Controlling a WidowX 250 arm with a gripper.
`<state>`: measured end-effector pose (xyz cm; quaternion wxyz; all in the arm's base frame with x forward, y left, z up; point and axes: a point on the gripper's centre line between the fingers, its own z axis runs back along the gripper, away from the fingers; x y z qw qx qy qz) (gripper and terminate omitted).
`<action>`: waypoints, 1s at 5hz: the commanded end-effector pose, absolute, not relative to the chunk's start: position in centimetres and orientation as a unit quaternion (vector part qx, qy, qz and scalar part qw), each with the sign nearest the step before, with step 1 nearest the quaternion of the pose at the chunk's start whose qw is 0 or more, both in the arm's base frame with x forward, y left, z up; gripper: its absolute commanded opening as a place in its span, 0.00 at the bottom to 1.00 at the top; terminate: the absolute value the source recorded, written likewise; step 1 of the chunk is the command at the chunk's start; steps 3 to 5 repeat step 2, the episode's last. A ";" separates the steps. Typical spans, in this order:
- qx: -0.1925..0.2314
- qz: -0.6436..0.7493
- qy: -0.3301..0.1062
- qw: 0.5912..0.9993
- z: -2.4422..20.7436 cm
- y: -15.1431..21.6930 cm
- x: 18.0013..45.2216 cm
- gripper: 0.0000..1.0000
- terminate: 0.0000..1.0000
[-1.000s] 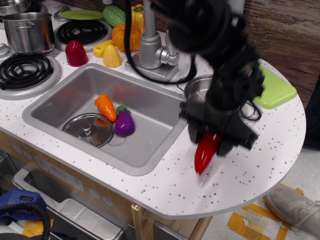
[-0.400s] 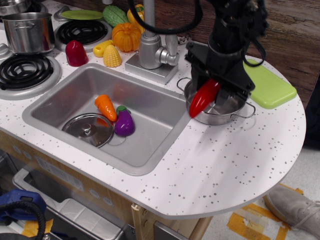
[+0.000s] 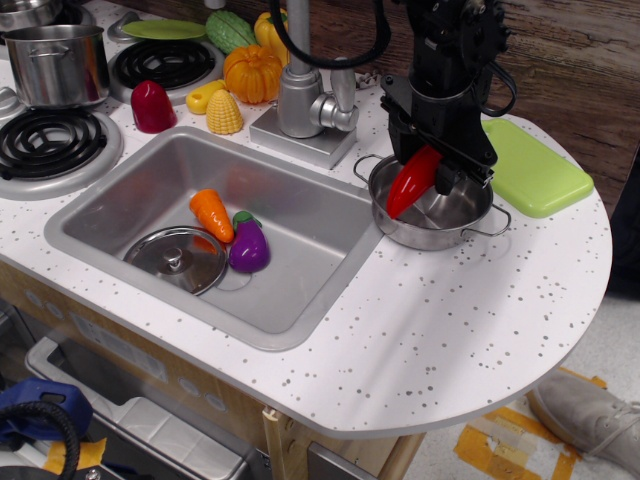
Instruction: Put pepper in pot or pan
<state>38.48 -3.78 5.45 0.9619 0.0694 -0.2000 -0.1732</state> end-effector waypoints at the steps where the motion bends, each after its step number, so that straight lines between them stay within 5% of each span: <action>1: 0.056 -0.179 -0.233 0.954 6.1 -3.3 39.8 1.00 0.00; 2: 0.056 -0.179 -0.233 0.954 6.1 -3.3 39.8 1.00 1.00; 5: 0.056 -0.179 -0.233 0.954 6.1 -3.3 39.8 1.00 1.00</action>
